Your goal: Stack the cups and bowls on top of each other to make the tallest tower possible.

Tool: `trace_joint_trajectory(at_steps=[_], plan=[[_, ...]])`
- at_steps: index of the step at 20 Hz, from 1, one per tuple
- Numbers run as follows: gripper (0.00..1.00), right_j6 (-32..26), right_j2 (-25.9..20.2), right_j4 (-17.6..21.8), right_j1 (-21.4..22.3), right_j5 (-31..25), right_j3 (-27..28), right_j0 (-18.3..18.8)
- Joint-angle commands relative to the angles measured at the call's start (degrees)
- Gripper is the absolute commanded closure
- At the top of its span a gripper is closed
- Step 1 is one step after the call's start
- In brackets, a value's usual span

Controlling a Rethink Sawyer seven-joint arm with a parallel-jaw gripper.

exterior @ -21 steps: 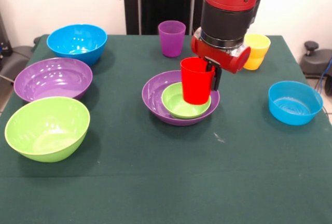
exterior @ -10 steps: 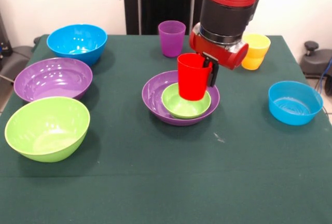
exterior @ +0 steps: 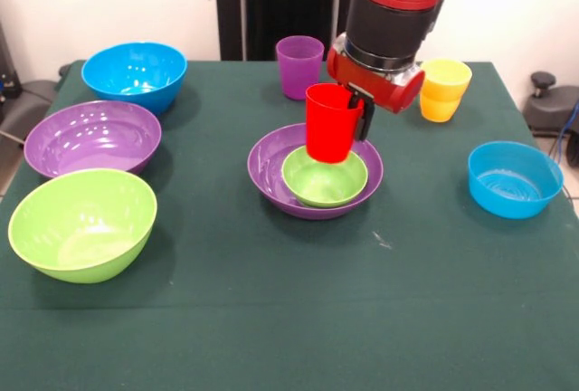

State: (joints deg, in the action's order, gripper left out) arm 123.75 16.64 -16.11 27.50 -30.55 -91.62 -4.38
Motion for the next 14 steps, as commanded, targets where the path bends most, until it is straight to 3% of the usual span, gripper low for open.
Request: trace_joint_trajectory(at_steps=[1,14], plan=[[1.0,10.0,-3.9,0.0,-0.2,7.7,-5.5,-0.9],[1.0,9.8,-5.3,-1.6,-0.3,10.2,-6.7,-0.3]])
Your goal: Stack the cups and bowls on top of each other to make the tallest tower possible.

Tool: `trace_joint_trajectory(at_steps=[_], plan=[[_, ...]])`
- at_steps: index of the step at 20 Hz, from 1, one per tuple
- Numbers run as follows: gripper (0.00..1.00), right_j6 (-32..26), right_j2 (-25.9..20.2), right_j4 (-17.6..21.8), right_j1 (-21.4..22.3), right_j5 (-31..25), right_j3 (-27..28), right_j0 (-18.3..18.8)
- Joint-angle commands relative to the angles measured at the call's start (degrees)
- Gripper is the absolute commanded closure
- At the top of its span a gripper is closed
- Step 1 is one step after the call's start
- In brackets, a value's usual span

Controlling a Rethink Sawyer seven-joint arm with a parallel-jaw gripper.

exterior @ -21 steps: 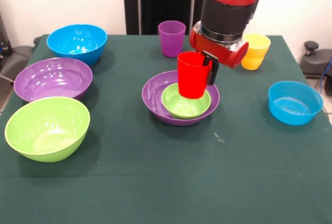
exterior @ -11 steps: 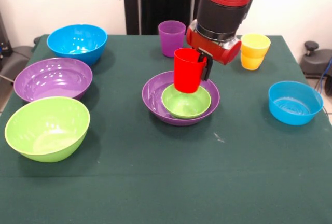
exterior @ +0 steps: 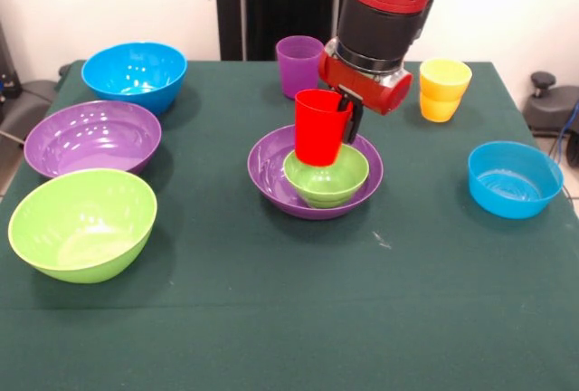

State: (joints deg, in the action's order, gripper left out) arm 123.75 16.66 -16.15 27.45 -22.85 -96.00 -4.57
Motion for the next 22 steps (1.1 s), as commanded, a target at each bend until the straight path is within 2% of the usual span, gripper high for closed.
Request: trace_joint_trajectory(at_steps=[1,11,16,22], plan=[[1.0,9.8,-5.5,-1.7,-0.2,2.8,-2.4,0.0],[1.0,10.3,-5.3,-2.2,-0.1,2.3,-2.3,-0.4],[1.0,10.8,-4.5,-2.6,-0.1,0.0,-1.7,-1.1],[1.0,11.6,-1.6,-2.7,-1.9,-6.1,3.9,-2.7]])
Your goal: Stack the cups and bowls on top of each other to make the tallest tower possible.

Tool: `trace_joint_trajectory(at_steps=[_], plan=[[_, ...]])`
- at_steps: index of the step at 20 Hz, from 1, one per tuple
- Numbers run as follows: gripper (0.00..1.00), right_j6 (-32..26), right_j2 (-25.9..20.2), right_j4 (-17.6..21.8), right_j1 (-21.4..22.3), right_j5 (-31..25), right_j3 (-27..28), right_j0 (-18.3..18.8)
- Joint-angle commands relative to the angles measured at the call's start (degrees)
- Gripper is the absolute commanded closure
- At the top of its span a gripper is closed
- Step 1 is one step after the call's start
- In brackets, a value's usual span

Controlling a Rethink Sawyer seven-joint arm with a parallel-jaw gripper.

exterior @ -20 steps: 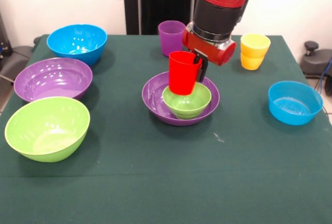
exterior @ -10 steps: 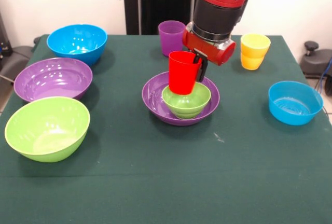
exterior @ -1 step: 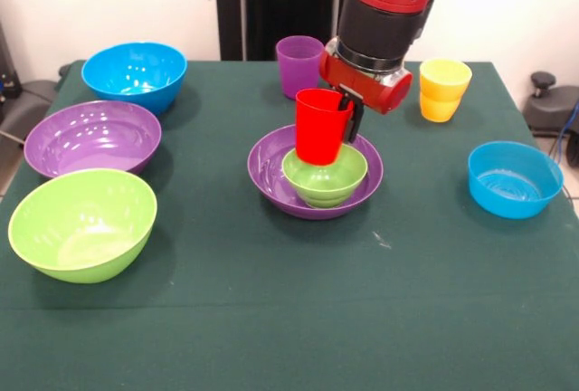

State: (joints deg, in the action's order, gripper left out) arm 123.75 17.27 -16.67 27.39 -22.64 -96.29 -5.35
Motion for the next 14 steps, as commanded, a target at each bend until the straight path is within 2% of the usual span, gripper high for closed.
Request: trace_joint_trajectory(at_steps=[1,5,9,14], plan=[[1.0,11.5,-2.2,-2.3,-2.0,-7.3,5.2,-1.8],[1.0,12.3,-1.0,-2.8,-3.2,-11.5,8.6,-2.2],[1.0,13.6,0.7,-3.7,-5.2,-12.2,11.9,-3.3],[1.0,12.6,0.7,-4.3,-5.8,-11.4,12.3,-3.3]])
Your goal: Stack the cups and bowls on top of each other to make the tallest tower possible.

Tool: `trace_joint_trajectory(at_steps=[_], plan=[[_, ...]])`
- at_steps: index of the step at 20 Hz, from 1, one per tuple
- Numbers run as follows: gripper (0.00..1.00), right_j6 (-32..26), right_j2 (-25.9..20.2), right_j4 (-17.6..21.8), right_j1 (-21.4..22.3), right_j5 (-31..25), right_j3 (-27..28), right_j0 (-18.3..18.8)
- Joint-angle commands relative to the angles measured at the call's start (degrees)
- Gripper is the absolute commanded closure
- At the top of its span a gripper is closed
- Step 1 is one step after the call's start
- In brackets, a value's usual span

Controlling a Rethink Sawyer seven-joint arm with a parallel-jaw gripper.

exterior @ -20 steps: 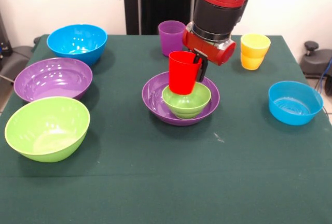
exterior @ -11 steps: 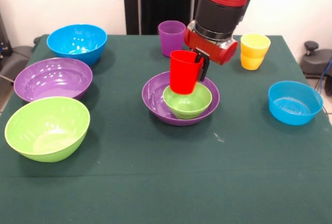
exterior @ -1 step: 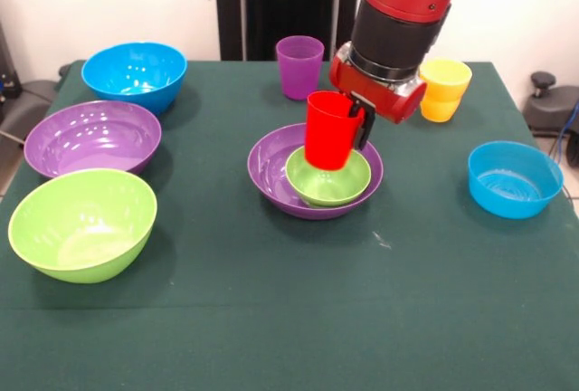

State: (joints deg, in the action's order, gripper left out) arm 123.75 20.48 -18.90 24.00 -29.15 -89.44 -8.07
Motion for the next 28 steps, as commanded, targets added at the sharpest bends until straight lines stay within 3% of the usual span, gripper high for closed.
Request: trace_joint_trajectory(at_steps=[1,13,19,28], plan=[[1.0,12.3,-2.4,-2.1,-2.6,-5.1,5.8,-0.5],[1.0,11.9,-2.4,-3.6,-3.1,-4.2,5.7,-0.6],[1.0,11.7,-4.1,-4.7,-2.5,0.1,2.7,-0.1],[1.0,11.5,-5.3,-6.8,-2.0,2.1,0.8,0.4]])
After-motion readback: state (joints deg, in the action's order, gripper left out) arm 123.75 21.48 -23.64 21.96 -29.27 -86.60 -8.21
